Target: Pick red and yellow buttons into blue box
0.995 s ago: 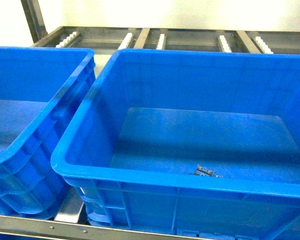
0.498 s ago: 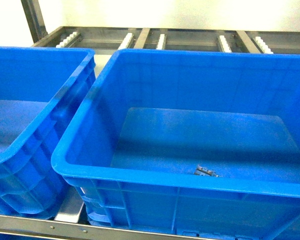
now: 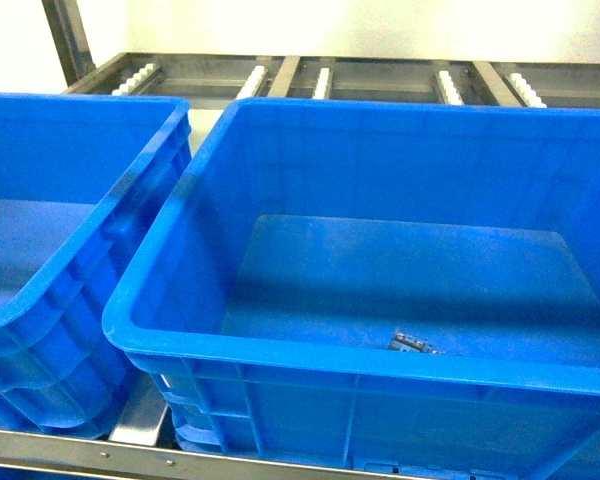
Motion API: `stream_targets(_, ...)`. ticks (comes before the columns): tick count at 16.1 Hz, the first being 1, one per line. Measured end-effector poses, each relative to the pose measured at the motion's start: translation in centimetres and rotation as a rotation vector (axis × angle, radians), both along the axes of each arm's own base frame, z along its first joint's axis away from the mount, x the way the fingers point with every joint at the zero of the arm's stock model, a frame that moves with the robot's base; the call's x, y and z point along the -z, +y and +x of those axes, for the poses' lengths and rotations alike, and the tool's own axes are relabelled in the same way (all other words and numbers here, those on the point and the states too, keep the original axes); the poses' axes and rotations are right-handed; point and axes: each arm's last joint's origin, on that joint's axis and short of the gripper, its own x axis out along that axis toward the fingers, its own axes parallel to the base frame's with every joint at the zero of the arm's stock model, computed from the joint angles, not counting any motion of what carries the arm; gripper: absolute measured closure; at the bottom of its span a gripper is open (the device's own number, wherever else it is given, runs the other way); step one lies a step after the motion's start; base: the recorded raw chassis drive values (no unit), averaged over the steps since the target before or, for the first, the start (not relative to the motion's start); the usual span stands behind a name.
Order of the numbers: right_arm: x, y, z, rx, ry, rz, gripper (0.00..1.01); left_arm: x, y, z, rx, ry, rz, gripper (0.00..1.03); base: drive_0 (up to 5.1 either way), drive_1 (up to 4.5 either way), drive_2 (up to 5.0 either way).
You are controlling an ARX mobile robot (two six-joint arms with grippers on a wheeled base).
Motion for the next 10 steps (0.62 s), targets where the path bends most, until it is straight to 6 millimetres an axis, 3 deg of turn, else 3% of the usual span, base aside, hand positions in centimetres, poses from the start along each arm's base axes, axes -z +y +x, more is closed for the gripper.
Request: stream_targets(10, 0.0, 0.0, 0.0, 0.0, 0.0, 0.0, 0.03, 0.0, 0.0, 0.0, 0.0, 0.0, 0.0, 0.05, 0.0, 0.0, 0.0)
